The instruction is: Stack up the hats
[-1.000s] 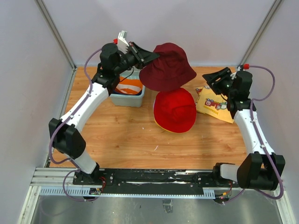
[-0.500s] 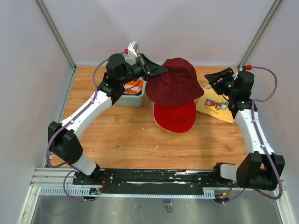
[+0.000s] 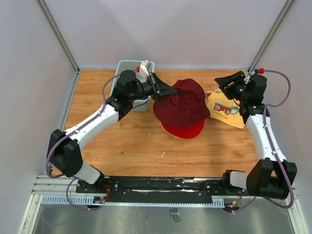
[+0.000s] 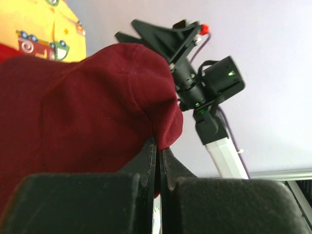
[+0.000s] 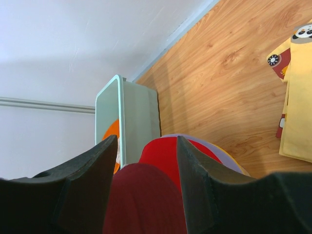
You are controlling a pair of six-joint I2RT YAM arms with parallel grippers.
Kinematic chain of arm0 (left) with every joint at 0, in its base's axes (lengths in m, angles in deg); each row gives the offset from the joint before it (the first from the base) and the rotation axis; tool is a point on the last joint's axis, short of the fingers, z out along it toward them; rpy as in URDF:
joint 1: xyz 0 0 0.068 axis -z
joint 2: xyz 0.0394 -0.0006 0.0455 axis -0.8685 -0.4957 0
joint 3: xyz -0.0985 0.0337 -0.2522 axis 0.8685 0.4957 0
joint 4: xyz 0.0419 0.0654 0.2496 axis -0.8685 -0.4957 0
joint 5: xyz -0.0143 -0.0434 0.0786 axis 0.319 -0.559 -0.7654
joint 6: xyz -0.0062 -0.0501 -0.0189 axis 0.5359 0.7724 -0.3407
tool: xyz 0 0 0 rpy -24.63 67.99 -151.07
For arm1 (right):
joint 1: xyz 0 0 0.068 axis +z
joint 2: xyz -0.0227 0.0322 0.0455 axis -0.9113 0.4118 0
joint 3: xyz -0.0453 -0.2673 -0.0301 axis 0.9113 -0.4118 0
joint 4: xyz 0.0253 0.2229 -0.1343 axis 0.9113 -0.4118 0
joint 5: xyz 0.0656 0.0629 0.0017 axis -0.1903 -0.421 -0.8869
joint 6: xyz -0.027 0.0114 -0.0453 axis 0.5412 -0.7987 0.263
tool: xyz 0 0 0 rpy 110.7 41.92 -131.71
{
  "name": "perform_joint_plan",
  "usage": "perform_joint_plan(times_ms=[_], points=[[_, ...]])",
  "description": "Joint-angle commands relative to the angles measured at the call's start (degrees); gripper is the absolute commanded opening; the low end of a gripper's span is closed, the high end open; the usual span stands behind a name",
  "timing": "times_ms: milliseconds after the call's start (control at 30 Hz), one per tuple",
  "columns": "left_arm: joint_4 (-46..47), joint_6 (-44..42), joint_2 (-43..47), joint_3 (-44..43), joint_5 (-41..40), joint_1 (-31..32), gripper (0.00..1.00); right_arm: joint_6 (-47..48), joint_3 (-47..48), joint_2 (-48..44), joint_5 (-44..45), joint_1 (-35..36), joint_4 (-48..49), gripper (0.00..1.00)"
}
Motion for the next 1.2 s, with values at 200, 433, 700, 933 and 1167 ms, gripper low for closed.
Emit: perform_joint_plan(times_ms=[200,433,700,933,1167], points=[[2.21,-3.13,2.4,7.05,1.36,1.11,0.01,0.57,-1.29,-0.36,-2.33,-0.89,0.5,0.53],[-0.14,-6.42,1.94,8.03,-1.62,1.06,0.29,1.21,-1.58,0.13,-4.17,-0.87,0.67,0.54],[-3.35,-8.61,4.31,7.96,-7.74,0.87,0.61,3.09,-2.87,0.26,-6.84,-0.92,0.35,0.55],[-6.23,-9.73,10.69,12.54,-16.98,-1.08,0.7,3.46,-7.43,-2.13,-8.77,-1.21,1.53,0.56],[-5.15,-9.05,18.07,23.29,-24.87,-1.97,0.75,3.31,-13.91,-7.65,-9.61,-2.52,1.37,0.57]])
